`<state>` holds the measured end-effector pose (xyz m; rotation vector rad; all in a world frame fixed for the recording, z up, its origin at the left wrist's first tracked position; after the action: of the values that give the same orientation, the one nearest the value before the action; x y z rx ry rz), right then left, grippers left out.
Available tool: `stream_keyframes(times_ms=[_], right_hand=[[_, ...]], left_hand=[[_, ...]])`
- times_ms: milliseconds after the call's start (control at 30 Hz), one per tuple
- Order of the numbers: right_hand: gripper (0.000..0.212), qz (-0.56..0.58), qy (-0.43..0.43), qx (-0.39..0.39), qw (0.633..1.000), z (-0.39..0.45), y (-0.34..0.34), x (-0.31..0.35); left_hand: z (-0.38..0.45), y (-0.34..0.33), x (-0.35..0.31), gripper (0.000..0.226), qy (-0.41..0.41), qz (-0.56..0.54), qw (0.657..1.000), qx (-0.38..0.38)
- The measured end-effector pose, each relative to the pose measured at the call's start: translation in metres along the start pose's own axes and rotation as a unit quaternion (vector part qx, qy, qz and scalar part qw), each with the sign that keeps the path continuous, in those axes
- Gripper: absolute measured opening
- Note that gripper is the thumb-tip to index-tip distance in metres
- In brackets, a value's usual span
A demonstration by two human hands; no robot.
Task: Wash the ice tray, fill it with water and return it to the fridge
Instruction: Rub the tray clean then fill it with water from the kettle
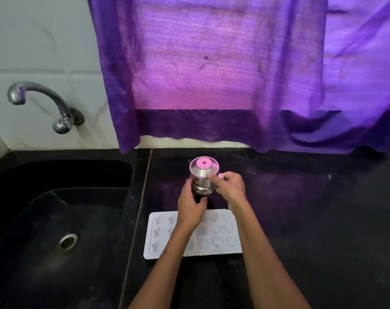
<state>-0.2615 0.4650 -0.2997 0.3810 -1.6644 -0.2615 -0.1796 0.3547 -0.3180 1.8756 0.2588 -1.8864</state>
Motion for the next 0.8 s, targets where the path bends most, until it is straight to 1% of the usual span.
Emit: stream_keyframes(times_ms=[100,233,267,400,533,600,800], right_hand=[[0.045,-0.016,0.023,-0.040,0.999,-0.014,0.026,0.013],[0.056,-0.038,0.017,-0.095,0.995,-0.036,0.064,0.017],[0.055,-0.058,0.016,-0.106,0.993,-0.042,0.073,0.018],[0.036,-0.160,0.010,-0.139,0.977,-0.060,0.104,0.019],[0.033,-0.211,0.004,-0.131,0.969,-0.072,0.119,0.014],[0.034,-0.224,-0.005,-0.125,0.967,-0.075,0.124,0.010],[0.033,-0.251,-0.023,-0.120,0.960,-0.078,0.133,0.005]], left_hand=[[-0.006,-0.012,-0.006,0.075,-0.025,-0.001,1.000,0.005],[-0.023,-0.033,-0.011,0.078,-0.054,-0.023,0.998,0.027],[-0.030,-0.040,-0.011,0.078,-0.054,-0.033,0.997,0.037],[-0.059,-0.071,-0.007,0.078,-0.026,-0.097,0.992,0.071],[-0.082,-0.095,-0.001,0.075,0.011,-0.143,0.986,0.084],[-0.089,-0.103,0.002,0.075,0.031,-0.147,0.985,0.084],[-0.103,-0.116,0.002,0.076,0.043,-0.158,0.982,0.090]])
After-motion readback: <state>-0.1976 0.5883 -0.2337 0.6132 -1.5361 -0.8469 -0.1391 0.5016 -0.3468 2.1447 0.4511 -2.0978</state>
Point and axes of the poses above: each hand's wrist, its own z-axis towards the middle knuckle, its own y-axis out of the back of the hand, x = y × z, the point moved 4 cm from there along z, towards the middle knuckle, and after that the axes turned 6 degrees about -z, right-handed, at the moved point
